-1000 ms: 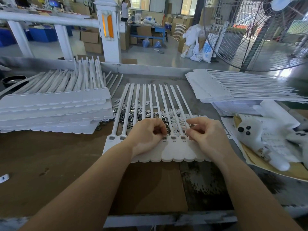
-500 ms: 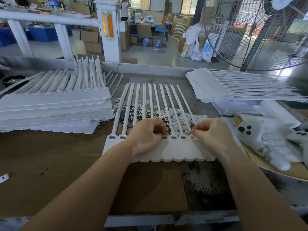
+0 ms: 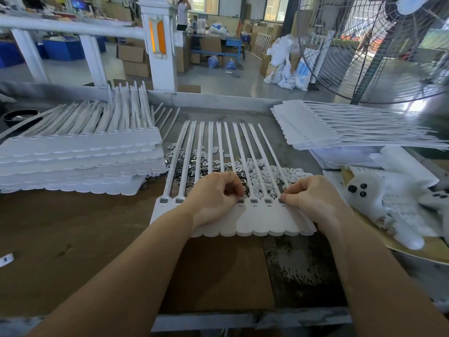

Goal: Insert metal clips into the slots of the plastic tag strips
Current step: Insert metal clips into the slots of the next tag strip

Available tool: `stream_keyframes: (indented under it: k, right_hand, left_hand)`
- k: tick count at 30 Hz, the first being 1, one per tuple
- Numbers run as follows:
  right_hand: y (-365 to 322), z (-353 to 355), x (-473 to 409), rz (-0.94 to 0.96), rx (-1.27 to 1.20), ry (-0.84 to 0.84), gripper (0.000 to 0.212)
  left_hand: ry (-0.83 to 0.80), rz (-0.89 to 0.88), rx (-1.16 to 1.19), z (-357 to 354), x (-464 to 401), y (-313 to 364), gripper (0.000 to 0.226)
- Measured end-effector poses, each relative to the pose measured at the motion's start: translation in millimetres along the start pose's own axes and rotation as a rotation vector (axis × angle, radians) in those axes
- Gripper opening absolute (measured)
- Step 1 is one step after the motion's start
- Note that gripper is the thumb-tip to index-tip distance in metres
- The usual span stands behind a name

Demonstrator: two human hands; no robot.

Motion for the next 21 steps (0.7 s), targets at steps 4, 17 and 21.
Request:
stream_keyframes:
  k: [4, 17, 21]
  right_hand:
    - [1.7, 1.8, 1.1, -0.017, -0.019, 0.004, 0.004]
    - [-43.2, -27.3, 9.2, 0.340, 0.178, 0.215, 0.009]
    - [-44.7, -37.6, 9.7, 0.376, 0.246, 0.201, 0.011]
  left_hand:
    - [-0.007, 0.001, -0.008, -0.2, -0.1, -0.3, 0.020]
    - [0.204, 0.072, 0.004, 15.1, -10.9, -9.8, 0.016]
    - [0.306, 0.130, -0.091, 18.5, -16.5, -14.1, 0.008]
Point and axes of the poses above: each hand's wrist, its own x-axis away from the middle knuckle, its own z-axis out of the back of the hand, y = z × x, the point moved 8 cm from there along -x, towards the middle knuckle, and after that the axes turned 7 degrees about z, right-handed, at the moved point
